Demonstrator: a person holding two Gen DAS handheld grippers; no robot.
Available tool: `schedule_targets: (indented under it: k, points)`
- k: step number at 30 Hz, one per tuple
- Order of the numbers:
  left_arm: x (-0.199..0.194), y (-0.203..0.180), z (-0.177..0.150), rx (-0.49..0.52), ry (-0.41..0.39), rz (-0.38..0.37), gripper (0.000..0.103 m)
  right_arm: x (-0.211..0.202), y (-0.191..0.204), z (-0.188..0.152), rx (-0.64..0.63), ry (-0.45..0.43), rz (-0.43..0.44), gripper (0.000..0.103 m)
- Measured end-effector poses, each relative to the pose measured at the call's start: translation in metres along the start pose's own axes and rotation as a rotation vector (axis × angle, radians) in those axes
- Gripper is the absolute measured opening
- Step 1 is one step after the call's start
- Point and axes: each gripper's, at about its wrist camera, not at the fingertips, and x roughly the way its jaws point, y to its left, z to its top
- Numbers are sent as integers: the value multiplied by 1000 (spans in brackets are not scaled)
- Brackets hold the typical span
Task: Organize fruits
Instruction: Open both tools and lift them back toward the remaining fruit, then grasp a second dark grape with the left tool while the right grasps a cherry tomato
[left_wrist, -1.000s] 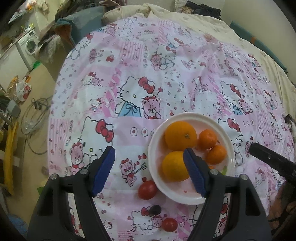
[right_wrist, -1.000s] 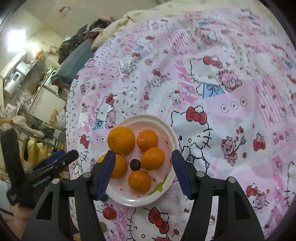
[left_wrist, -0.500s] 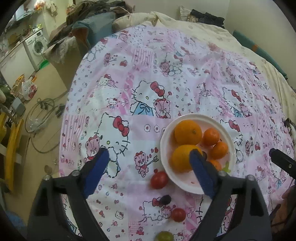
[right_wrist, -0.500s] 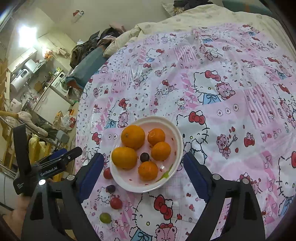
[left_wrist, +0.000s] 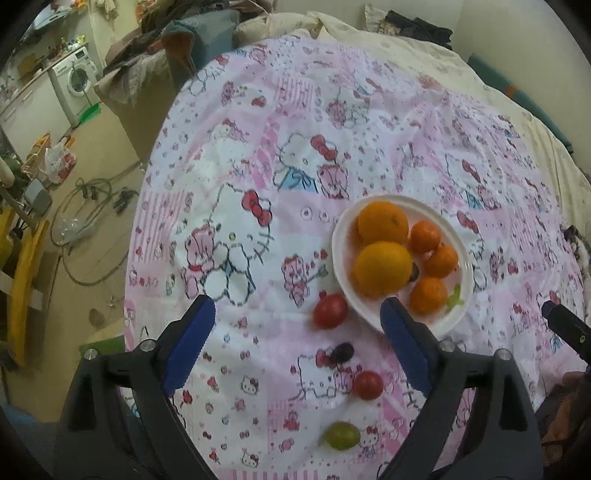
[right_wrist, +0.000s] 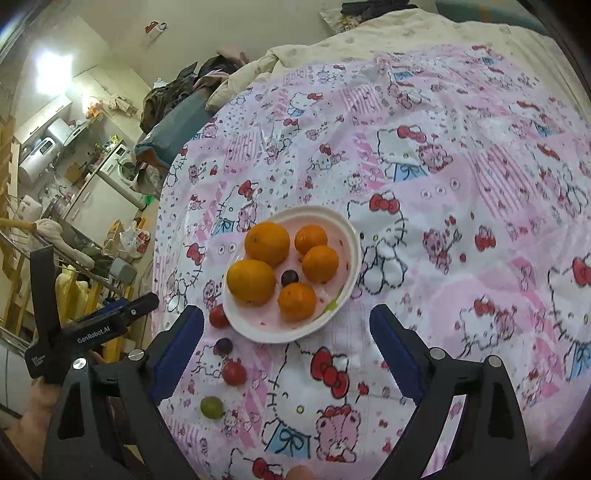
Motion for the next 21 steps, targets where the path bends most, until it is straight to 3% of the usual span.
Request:
schedule_targets:
  k: [5,14,21]
  points:
    - [2,4,-9,-23,25,-23,89,2,2,-9,12,3,-7,100]
    - [11,14,-10,-47,42,22,89,14,-7,-14,45,35,-41,100]
    - [33,19,-20,-68,143,9,89,24,-16,-15,86,68,-40,100]
